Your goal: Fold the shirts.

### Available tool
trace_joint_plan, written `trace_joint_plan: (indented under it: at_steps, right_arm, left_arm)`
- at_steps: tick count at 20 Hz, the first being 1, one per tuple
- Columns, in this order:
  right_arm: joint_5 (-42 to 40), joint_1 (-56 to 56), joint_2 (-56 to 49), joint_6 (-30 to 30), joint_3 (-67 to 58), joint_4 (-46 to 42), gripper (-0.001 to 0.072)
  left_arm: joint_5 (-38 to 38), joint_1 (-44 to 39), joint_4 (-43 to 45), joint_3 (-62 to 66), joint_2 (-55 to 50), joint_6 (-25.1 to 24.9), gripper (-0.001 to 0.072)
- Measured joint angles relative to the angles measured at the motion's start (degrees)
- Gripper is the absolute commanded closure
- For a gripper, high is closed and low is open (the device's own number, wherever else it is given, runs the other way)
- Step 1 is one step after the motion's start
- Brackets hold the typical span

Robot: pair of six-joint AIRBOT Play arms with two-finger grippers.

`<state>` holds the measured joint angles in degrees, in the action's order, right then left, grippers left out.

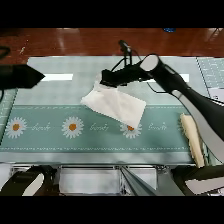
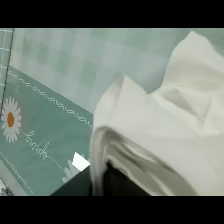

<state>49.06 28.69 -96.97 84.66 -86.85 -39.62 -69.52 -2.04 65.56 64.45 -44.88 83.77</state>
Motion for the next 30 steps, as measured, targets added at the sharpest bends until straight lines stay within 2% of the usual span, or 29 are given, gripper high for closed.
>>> trace_joint_plan:
  at_steps: [4,6,8,10,13,15,18,20,22,26,30]
  right_arm:
    - [-0.5,0.7,-4.9,-0.8,-2.7,2.6,0.0306]
    - [2.9,-2.1,-3.5,-0.9,-3.2,3.1,0.0306]
    - [9.6,-7.2,0.7,-1.0,-3.5,2.2,0.0306]
    - [16.5,-12.6,6.6,0.1,-3.1,-2.9,0.0306]
    - [23.6,-19.6,19.8,4.9,4.2,-19.1,0.0306]
    - [21.9,-22.6,29.5,10.9,15.4,-28.9,0.0306]
    - [11.9,-24.5,41.0,19.7,35.5,-33.7,0.0306]
    - [3.7,-25.0,44.2,22.0,47.3,-29.1,0.0307]
    - [-2.2,-25.3,43.7,19.2,54.3,-21.0,0.0307]
    - [-7.6,-25.5,35.6,4.4,60.3,-0.3,0.0307]
    - [-6.6,-23.6,25.0,-9.3,58.4,16.2,0.0307]
  left_arm:
    - [5.1,0.0,-2.4,-11.5,2.2,-0.4,0.0688]
    - [8.2,0.2,-2.8,-15.2,1.9,-0.4,0.0688]
    - [10.0,0.3,-3.1,-17.6,0.9,-0.5,0.0688]
    - [10.8,0.3,-3.2,-19.0,-0.2,-0.6,0.0688]
    - [11.6,0.3,-3.4,-20.2,-1.3,-0.6,0.0688]
    - [11.7,0.3,-3.5,-20.6,-1.7,-0.6,0.0688]
    - [12.0,0.3,-3.6,-20.9,-1.9,-0.6,0.0688]
    - [12.1,0.3,-3.6,-21.0,-2.1,-0.6,0.0688]
    - [12.1,0.3,-3.7,-21.0,-2.2,-0.6,0.0688]
    - [12.3,0.3,-3.7,-21.0,-2.3,-0.6,0.0688]
    - [12.5,0.3,-3.7,-21.0,-2.3,-0.6,0.0688]
